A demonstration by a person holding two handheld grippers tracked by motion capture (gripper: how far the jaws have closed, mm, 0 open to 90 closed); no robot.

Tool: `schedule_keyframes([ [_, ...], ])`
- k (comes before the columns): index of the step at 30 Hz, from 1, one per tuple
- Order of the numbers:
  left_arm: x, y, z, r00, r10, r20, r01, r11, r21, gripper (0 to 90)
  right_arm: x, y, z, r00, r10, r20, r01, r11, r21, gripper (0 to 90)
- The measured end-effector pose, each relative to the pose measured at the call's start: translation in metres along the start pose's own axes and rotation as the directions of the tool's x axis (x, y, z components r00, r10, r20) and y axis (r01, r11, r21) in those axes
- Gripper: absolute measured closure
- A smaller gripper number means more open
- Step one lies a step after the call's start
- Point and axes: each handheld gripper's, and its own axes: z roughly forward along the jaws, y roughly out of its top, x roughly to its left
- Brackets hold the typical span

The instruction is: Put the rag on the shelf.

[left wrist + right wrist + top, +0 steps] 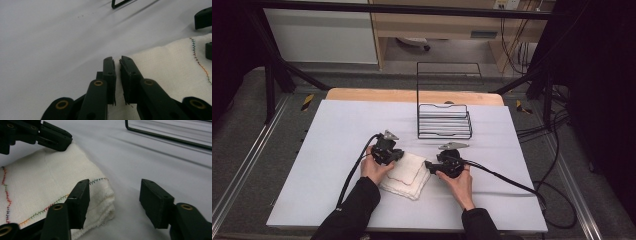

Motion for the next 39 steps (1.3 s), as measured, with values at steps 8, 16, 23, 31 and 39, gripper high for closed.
schedule_keyframes([
  [8,0.0,-0.002,0.0,1.0,-0.002,0.009,0.002,0.9999,-0.013,81.8,0.005,-0.004,0.001,0.9988,0.039,-0.029,-0.039,0.999,0.007,63.5],
  [16,-0.001,-0.002,-0.001,0.9997,0.023,0.003,-0.023,0.9996,-0.016,82.8,0.007,-0.004,0.0,0.9924,0.107,-0.061,-0.105,0.994,0.031,78.0],
  [23,0.004,-0.001,-0.006,0.9991,-0.024,0.034,0.025,0.9997,-0.007,83.9,0.008,-0.003,-0.001,0.9913,0.115,-0.063,-0.114,0.993,0.024,82.0],
  [31,0.004,-0.002,-0.027,0.9984,-0.027,0.05,0.031,0.9966,-0.076,84.2,0.01,0.003,-0.014,0.9909,0.1,-0.09,-0.103,0.994,-0.024,82.4],
  [39,0.004,-0.007,-0.044,0.9976,-0.03,0.062,0.038,0.9925,-0.116,84.2,0.018,0.009,-0.023,0.9945,0.038,-0.098,-0.045,0.997,-0.067,82.4],
])
